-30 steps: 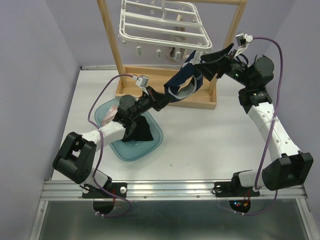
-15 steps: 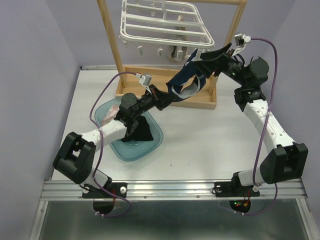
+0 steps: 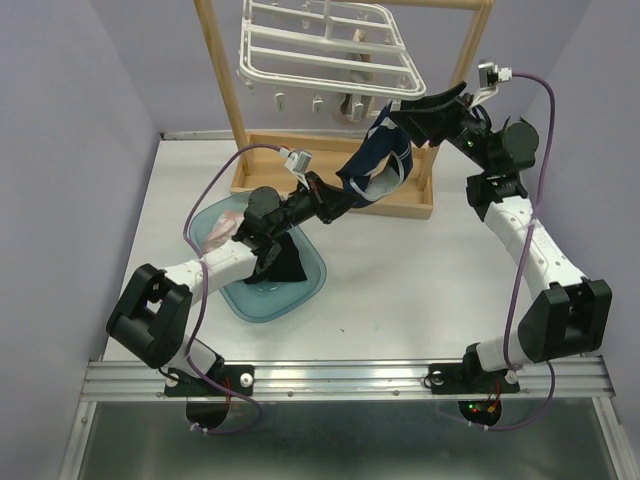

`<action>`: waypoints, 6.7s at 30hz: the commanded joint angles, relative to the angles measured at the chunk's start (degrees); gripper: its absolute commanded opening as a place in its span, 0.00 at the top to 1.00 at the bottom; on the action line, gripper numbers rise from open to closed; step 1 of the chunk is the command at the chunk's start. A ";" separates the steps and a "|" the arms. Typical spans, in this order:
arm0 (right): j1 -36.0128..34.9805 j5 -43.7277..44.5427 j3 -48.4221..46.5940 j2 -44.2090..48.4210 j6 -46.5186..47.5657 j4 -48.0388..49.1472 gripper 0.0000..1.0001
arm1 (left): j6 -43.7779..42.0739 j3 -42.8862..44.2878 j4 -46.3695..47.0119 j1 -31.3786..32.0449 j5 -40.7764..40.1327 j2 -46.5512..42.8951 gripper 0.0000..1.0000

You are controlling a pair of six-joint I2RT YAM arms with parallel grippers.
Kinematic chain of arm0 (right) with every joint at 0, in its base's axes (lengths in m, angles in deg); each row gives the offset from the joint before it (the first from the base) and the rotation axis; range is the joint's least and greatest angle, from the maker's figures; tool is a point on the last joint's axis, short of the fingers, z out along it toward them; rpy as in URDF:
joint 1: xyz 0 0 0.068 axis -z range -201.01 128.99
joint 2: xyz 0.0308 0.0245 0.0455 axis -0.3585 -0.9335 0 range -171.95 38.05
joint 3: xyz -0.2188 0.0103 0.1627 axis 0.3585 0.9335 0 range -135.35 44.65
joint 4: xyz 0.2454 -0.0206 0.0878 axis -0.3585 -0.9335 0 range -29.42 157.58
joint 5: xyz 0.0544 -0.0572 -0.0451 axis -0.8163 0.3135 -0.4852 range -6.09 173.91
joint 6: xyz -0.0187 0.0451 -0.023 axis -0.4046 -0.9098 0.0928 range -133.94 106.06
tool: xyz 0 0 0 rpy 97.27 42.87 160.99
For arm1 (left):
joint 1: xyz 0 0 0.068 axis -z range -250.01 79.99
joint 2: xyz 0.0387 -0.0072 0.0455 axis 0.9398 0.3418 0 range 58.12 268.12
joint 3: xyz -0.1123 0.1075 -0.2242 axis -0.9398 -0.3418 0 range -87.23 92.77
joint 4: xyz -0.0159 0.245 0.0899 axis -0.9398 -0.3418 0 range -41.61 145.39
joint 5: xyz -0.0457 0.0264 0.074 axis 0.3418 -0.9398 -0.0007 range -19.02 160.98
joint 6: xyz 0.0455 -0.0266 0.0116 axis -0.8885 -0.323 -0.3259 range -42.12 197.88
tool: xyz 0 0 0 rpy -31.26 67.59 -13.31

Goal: Remove the underwear clipped to the hanger

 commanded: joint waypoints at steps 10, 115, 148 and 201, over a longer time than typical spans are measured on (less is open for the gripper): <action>-0.37 1.35 -1.39 -3.21 -5.72 6.41 0.42 | -1.24 3.08 1.43 1.62 -0.01 -0.45 1.00; 7.88 -2.44 7.57 -0.33 1.91 -1.14 0.99 | -4.84 -6.59 -2.70 -5.41 -9.67 -16.87 0.48; -2.03 -6.48 4.94 13.67 20.74 -25.58 0.99 | -19.34 2.01 -3.93 5.75 -5.02 -14.78 0.16; -3.45 4.60 -0.16 10.68 27.86 -32.09 0.34 | -25.85 0.18 -1.38 7.43 -26.02 -11.16 1.00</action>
